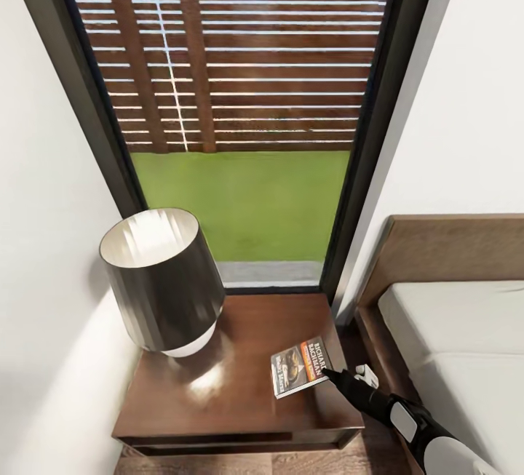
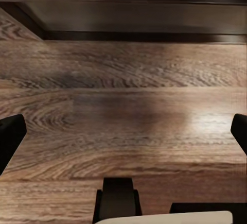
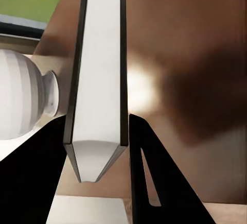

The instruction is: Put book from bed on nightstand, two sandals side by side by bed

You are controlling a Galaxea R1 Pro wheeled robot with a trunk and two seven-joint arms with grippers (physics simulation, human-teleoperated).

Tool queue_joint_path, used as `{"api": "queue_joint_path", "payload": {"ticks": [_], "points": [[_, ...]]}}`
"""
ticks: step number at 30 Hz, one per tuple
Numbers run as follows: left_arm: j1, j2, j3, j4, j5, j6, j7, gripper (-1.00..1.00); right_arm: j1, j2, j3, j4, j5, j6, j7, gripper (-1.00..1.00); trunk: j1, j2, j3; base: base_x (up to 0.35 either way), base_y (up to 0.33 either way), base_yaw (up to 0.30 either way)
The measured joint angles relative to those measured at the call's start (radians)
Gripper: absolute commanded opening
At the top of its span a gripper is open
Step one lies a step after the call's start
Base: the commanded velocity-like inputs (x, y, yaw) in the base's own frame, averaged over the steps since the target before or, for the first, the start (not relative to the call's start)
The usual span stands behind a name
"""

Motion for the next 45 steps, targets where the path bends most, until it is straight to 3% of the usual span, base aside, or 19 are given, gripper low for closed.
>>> {"api": "queue_joint_path", "payload": {"ticks": [17, 33, 41, 45], "points": [[0.0, 0.0, 0.0, 0.0, 0.0, 0.0, 0.0, 1.0, 0.0, 0.0, 0.0, 0.0, 0.0, 0.0, 0.0, -1.0, 0.065, -0.119, -0.053, 0.0, 0.0, 0.0], [0.0, 0.0, 0.0, 0.0, 0.0, 0.0, 0.0, 1.0, -0.009, -0.002, 0.003, -0.002, -0.001, 0.001, -0.003, -1.0, 0.065, -0.119, -0.053, 0.0, 0.0, 0.0], [0.0, 0.001, -0.001, 0.0, 0.0, 0.0, 0.0, 1.0, -0.028, -0.002, 0.005, 0.0, 0.0, 0.001, -0.021, -1.0, 0.096, -0.175, -0.078, 0.0, 0.0, 0.0], [0.0, 0.0, 0.0, 0.0, 0.0, 0.0, 0.0, 1.0, -0.037, -0.002, 0.004, 0.0, -0.006, 0.022, -0.043, -1.0, 0.096, -0.175, -0.078, 0.0, 0.0, 0.0]]}}
